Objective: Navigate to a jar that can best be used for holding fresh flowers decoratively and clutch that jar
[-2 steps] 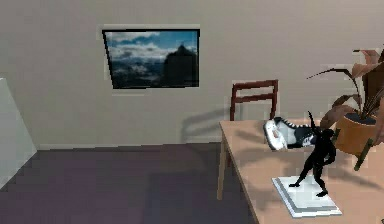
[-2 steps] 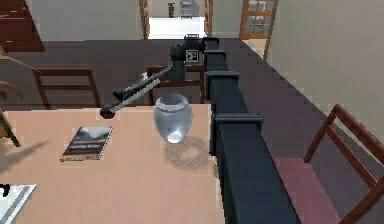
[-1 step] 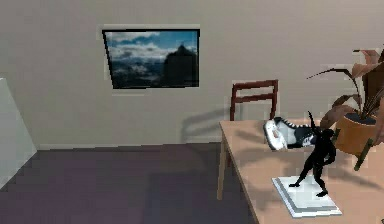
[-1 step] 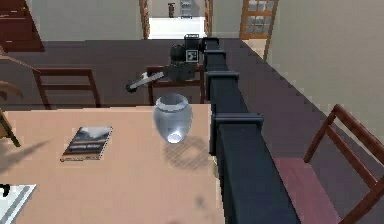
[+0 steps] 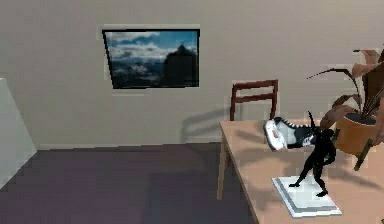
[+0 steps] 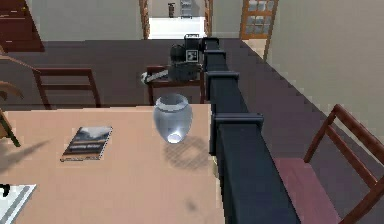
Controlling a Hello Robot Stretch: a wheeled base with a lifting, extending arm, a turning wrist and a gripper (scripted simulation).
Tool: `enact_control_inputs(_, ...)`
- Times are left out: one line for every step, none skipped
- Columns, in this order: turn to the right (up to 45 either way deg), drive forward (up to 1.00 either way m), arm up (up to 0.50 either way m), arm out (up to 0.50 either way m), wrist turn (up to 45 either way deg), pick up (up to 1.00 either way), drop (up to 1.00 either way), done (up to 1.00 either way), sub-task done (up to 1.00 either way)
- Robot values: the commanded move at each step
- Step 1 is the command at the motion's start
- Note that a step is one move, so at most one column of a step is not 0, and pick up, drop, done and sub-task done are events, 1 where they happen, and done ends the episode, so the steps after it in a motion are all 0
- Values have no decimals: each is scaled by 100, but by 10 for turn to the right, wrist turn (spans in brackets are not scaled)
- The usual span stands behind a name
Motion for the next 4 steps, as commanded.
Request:
enact_control_inputs(0,0,-28,0,0,0,0,0,0)
enact_control_inputs(0,0,0,0,0,100,0,0,0)
enact_control_inputs(0,0,10,0,0,0,0,0,0)
enact_control_inputs(0,0,0,0,0,0,0,100,0)
